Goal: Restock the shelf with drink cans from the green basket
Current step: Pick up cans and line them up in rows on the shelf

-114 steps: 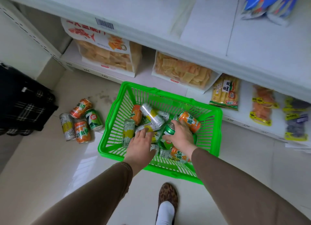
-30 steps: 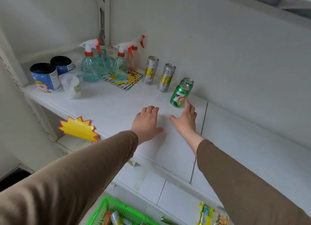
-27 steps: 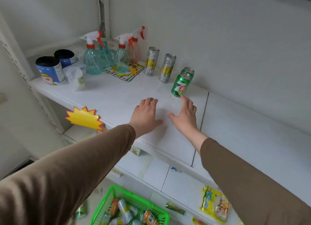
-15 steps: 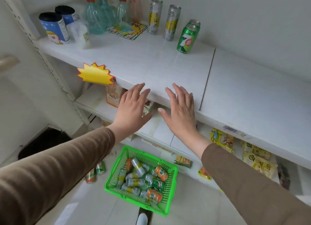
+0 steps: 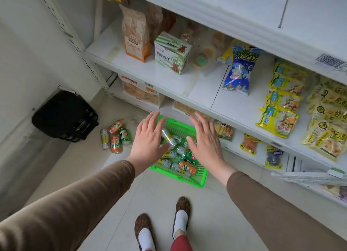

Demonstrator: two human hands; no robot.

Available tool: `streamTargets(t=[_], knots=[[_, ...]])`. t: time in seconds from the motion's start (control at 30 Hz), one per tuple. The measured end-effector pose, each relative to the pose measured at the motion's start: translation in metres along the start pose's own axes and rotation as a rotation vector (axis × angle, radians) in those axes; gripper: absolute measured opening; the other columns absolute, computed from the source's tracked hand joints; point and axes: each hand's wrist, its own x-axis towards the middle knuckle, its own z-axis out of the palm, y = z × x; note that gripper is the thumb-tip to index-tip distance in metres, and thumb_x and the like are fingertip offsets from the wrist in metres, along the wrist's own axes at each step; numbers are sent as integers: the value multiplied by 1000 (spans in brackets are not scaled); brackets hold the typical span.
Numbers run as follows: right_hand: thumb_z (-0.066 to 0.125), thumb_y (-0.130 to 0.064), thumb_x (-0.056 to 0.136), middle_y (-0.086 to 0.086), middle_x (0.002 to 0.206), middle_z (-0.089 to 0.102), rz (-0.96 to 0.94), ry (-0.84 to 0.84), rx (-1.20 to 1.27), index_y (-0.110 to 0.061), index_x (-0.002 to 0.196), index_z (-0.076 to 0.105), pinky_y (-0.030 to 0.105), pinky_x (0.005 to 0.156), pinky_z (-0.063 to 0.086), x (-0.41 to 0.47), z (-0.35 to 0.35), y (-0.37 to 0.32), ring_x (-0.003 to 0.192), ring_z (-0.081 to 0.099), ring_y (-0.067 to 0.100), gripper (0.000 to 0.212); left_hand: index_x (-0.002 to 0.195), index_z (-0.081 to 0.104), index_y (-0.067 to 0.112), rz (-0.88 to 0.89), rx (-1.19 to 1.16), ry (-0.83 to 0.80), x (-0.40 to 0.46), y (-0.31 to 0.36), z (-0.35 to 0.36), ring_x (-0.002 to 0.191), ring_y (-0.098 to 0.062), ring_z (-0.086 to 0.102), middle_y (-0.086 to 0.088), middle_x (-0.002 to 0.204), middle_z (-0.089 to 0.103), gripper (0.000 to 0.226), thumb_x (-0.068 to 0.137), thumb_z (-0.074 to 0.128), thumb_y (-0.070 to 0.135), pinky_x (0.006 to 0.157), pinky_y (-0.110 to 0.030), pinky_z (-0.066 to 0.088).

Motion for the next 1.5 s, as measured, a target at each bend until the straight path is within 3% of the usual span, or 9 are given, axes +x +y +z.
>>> streamTargets(t=[0.1, 0.37, 0.63, 0.93, 1.07, 1.23, 1.33, 1.43, 1.5], knots=[[63, -25, 93, 3, 155, 36, 114, -68, 59, -14, 151, 36, 42, 118, 32, -15, 54, 33, 138, 35, 25, 65, 151, 28, 18, -73, -20, -115, -14, -4, 58, 147, -31, 19, -10, 160, 22, 89, 79, 69, 49, 118, -47, 23], [64, -21, 93, 6, 147, 45, 370, -228, 183, -15, 149, 37, 42, 119, 28, -29, 203, 107, 138, 36, 28, 62, 153, 19, 20, -164, -21, -306, -23, -21, 204, 145, -29, 18, -7, 160, 16, 85, 85, 59, 52, 119, -44, 20], [61, -20, 97, 9, 156, 35, 429, -470, 108, -12, 152, 32, 39, 121, 26, -37, 326, 176, 144, 29, 29, 63, 155, 10, 19, -185, -4, -487, -13, -32, 329, 148, -30, 11, -7, 162, 7, 85, 90, 55, 51, 120, -46, 15], [57, -16, 98, 8, 151, 37, 330, -600, -101, -10, 155, 26, 38, 119, 30, -19, 408, 211, 141, 31, 27, 64, 153, 14, 21, -147, -13, -534, 3, -35, 419, 147, -30, 14, -6, 161, 11, 81, 90, 55, 51, 118, -46, 18], [51, -8, 97, 7, 142, 48, 285, -577, -310, -10, 152, 30, 39, 105, 41, -14, 426, 219, 131, 37, 28, 59, 151, 18, 24, -151, -62, -512, 6, -42, 439, 145, -27, 17, -4, 160, 13, 78, 88, 59, 48, 118, -44, 20], [61, -10, 91, 9, 127, 58, 231, -605, -380, -9, 140, 43, 39, 105, 41, -11, 428, 224, 123, 42, 28, 53, 152, 18, 23, -163, -68, -543, 6, -48, 434, 146, -28, 17, -4, 160, 13, 78, 90, 58, 47, 119, -44, 20], [72, -43, 87, 10, 138, 53, 303, -617, -215, -12, 146, 39, 41, 108, 41, -12, 402, 224, 130, 44, 29, 74, 153, 17, 22, -177, -81, -553, 6, -47, 408, 147, -28, 14, -5, 161, 11, 78, 91, 58, 45, 120, -44, 16], [75, -49, 81, 11, 149, 43, 461, -575, 136, -21, 156, 26, 44, 105, 46, -14, 348, 205, 130, 50, 32, 94, 154, 18, 22, -180, -79, -538, 10, -36, 360, 148, -28, 14, -6, 161, 11, 78, 91, 58, 45, 119, -45, 18], [75, -52, 76, 9, 144, 49, 493, -524, 193, -30, 157, 25, 42, 98, 50, -10, 300, 186, 124, 56, 31, 98, 153, 19, 22, -175, -95, -519, 15, -24, 316, 147, -28, 14, -7, 161, 13, 78, 90, 59, 45, 118, -46, 20]])
